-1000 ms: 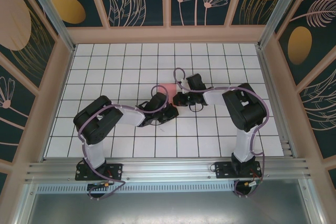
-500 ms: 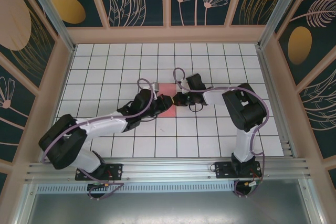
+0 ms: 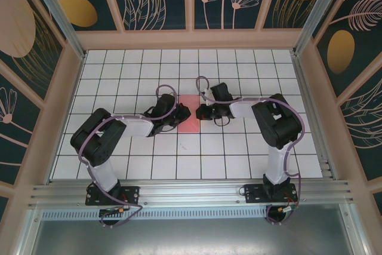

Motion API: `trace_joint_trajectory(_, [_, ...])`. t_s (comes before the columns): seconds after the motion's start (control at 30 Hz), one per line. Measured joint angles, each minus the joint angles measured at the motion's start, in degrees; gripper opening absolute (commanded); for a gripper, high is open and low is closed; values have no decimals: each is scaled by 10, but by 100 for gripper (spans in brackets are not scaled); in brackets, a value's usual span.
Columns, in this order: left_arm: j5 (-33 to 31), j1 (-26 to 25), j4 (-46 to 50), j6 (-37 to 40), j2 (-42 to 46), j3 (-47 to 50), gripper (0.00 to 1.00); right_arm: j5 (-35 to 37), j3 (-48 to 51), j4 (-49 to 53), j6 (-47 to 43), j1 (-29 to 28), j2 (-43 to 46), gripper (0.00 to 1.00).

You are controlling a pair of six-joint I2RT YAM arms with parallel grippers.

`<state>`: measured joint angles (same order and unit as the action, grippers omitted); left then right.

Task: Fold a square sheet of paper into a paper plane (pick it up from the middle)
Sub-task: Fold the triangle a second time at the center of the table.

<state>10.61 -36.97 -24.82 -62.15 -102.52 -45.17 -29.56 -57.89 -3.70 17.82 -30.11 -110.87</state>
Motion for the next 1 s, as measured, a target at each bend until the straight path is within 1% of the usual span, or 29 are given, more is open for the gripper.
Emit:
trace_joint_trajectory(0.2, [1,0,2,7,-40,-29,12,0,0,1,-2,0,0,0])
trace_joint_trajectory(0.27, [1,0,2,9,-50,-33,12,0,0,1,-2,0,0,2])
trace_joint_trajectory(0.4, [1,1,0,10,-66,-31,11,0,-2,3,-2,0,0,11])
trace_joint_trajectory(0.53, [4,2,-23,10,-67,-19,11,10,-3,15,0,-3,7,18])
trace_joint_trajectory(0.6, [5,2,-28,10,-67,-17,11,21,-1,30,3,-3,22,20])
trace_joint_trajectory(0.7, [6,2,-33,10,-67,-15,12,31,15,43,12,-3,68,22])
trace_joint_trajectory(0.77, [8,2,-35,10,-67,-14,12,27,30,42,22,-3,104,21])
trace_joint_trajectory(0.83, [8,2,-37,10,-67,-13,12,12,44,36,31,-3,133,18])
trace_joint_trajectory(1.0, [9,2,-37,10,-67,-13,13,-31,65,19,53,-21,141,9])
